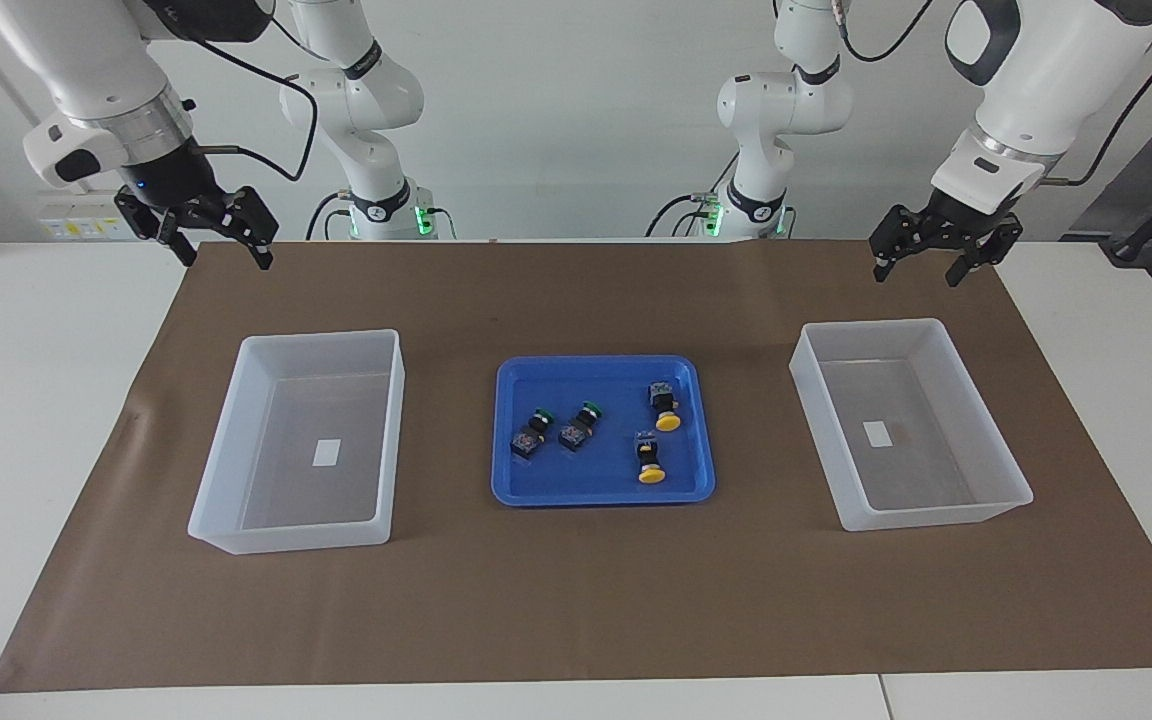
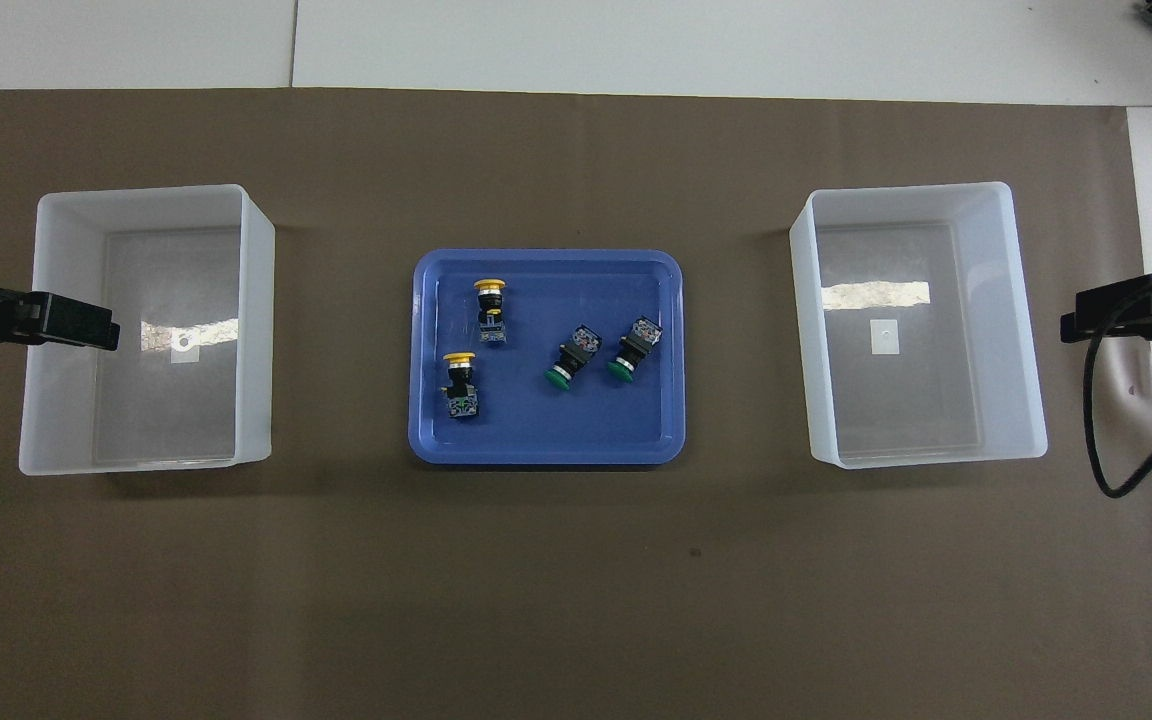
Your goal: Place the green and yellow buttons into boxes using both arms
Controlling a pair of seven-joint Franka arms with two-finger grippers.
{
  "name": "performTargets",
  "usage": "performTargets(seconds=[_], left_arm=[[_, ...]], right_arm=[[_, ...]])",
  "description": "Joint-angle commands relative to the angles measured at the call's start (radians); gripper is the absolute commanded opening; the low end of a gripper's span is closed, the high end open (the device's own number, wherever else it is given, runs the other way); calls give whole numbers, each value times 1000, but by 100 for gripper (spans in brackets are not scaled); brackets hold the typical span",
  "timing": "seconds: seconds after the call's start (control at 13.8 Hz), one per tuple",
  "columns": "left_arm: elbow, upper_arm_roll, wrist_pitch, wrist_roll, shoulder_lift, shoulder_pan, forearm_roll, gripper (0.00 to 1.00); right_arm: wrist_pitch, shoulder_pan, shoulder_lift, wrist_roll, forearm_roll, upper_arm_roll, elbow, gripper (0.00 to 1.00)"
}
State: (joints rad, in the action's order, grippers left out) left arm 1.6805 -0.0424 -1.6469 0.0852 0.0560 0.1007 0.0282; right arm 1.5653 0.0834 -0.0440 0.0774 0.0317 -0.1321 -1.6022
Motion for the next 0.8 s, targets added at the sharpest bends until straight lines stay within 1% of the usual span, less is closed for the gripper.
performTargets(seconds=[0.0,0.72], left_arm=[[33,3,-2,-4,31,-3,-21,100],[28,3,12,-16,31,0,-21,100]], right_arm=[[-13,-11,-16,-16,1,9,-12,100],[-11,-11,-16,-16,1,9,-12,100]])
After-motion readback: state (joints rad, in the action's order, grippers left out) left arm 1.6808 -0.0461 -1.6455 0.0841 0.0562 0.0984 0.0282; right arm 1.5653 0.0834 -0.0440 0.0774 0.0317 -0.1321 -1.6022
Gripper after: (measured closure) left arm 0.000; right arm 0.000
